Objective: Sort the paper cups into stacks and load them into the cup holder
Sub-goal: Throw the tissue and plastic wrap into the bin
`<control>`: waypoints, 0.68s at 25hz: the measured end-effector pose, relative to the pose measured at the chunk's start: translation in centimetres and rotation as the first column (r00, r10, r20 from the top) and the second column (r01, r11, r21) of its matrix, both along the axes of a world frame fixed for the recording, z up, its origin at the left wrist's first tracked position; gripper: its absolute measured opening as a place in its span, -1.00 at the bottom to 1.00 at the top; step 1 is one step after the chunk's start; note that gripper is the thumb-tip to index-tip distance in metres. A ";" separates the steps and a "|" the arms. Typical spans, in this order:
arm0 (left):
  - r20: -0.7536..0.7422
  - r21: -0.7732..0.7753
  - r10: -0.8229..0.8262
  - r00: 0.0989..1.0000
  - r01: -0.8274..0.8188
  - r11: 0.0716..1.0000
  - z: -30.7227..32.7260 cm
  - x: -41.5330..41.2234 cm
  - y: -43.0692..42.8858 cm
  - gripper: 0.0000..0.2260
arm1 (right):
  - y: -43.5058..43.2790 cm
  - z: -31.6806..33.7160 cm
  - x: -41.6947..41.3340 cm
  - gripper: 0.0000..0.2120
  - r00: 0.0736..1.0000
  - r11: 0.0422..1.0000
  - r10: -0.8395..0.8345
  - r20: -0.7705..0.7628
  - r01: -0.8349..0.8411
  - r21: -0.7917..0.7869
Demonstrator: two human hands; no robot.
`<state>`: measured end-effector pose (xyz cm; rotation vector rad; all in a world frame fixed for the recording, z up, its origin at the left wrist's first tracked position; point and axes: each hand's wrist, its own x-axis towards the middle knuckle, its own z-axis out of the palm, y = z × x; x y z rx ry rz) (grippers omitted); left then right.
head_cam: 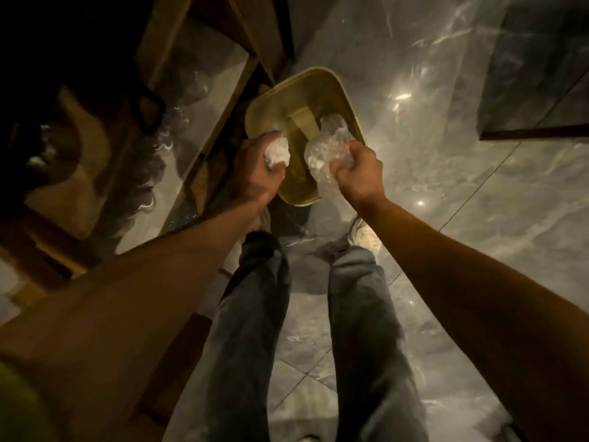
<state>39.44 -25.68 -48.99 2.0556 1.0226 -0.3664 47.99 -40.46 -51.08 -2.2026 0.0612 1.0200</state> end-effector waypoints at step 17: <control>-0.057 -0.050 -0.067 0.996 0.064 0.997 -9.5 2.5 1.5 -0.42 | 3.9 -9.9 0.2 -0.49 0.984 0.983 -0.156 -0.088 0.147 -0.105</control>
